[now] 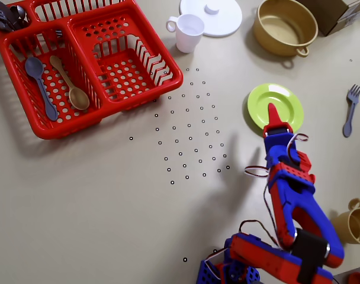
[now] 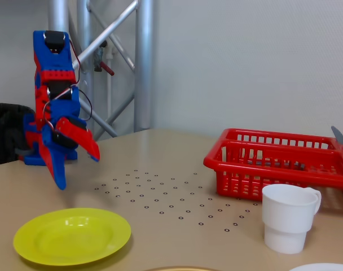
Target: Grasp the plate, place it on the cross drawn on the table.
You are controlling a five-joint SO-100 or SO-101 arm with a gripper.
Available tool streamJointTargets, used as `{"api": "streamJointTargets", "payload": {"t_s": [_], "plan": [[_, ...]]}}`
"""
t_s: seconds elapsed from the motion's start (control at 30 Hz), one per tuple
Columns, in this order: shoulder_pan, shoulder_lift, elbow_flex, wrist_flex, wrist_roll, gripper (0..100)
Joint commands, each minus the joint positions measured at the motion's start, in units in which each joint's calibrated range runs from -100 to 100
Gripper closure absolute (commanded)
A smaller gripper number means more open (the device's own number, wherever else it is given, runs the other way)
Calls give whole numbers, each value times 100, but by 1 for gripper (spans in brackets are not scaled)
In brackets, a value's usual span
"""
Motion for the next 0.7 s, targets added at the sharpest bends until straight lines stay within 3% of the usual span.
{"api": "streamJointTargets", "payload": {"t_s": [0.0,0.47,0.67], "plan": [[-156,-747,62,54,-39,66],[-2001,-2066,-754,1019,-1426,92],[-2274,-2632,-1135,1237,-2012,100]]}}
